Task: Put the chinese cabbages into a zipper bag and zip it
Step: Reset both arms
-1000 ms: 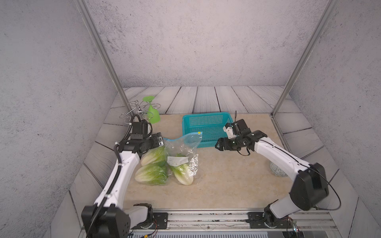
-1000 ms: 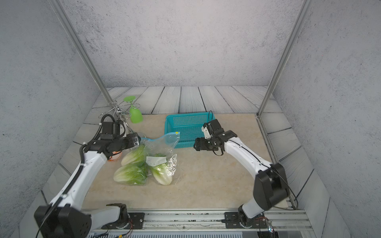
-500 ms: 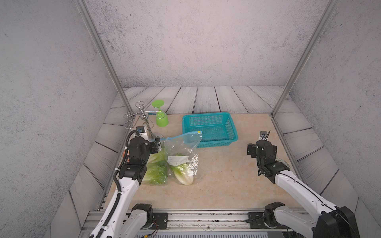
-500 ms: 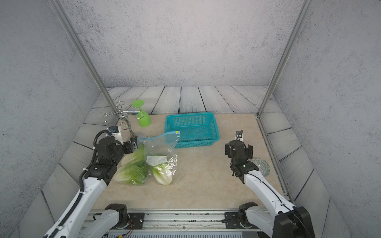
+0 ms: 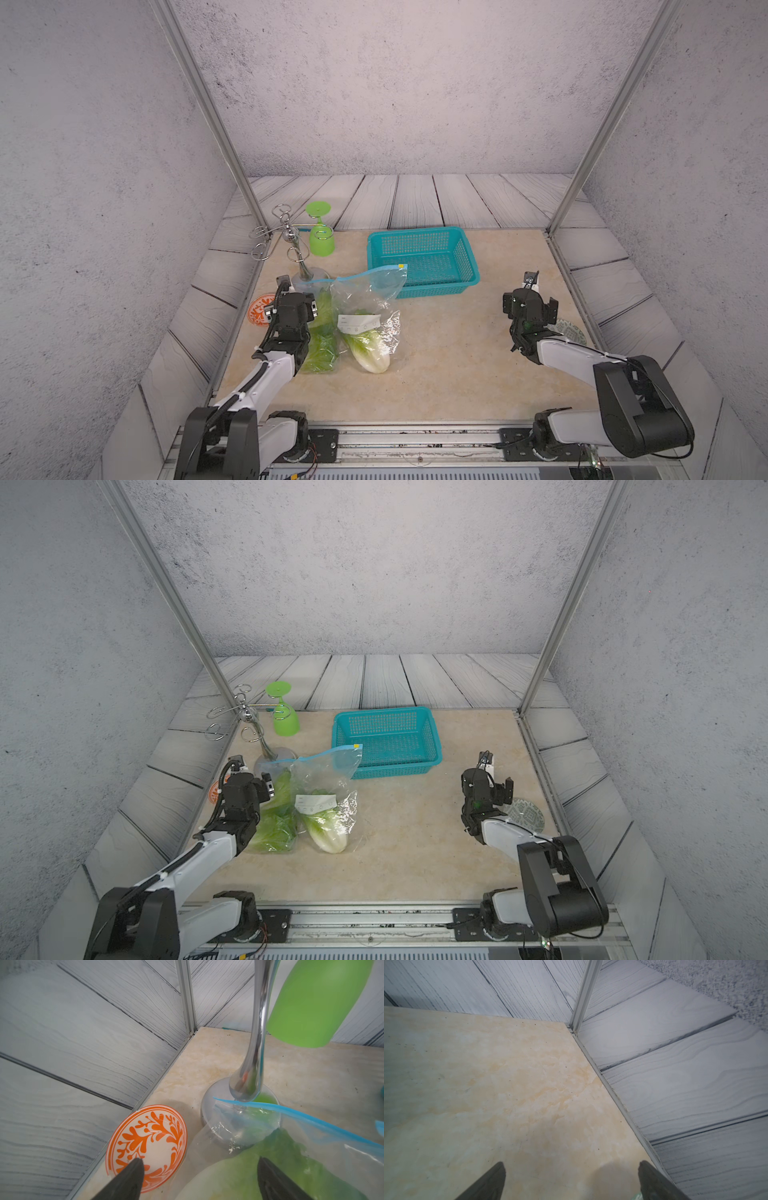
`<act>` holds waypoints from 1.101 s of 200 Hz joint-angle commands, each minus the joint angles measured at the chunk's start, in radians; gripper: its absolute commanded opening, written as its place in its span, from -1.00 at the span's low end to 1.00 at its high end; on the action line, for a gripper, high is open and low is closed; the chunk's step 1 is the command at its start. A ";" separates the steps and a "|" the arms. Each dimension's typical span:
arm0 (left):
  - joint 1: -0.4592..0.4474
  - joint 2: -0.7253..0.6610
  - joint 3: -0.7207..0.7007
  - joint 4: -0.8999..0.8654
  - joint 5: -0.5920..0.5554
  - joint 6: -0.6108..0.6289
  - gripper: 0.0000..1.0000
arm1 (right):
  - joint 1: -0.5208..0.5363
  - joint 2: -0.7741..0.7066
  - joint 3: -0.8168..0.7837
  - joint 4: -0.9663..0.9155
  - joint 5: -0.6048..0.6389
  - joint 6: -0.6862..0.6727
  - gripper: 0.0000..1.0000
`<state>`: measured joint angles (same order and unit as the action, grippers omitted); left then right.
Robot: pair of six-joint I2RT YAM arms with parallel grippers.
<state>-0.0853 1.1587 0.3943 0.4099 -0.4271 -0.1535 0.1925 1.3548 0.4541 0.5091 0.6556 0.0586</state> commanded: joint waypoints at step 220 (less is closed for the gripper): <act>0.052 0.368 0.041 0.368 0.133 0.077 0.97 | -0.113 0.179 -0.020 0.270 -0.288 0.031 0.98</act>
<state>-0.0391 1.5265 0.4286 0.8150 -0.2955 -0.0795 0.0837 1.5314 0.4210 0.7860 0.3546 0.0780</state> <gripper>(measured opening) 0.986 0.989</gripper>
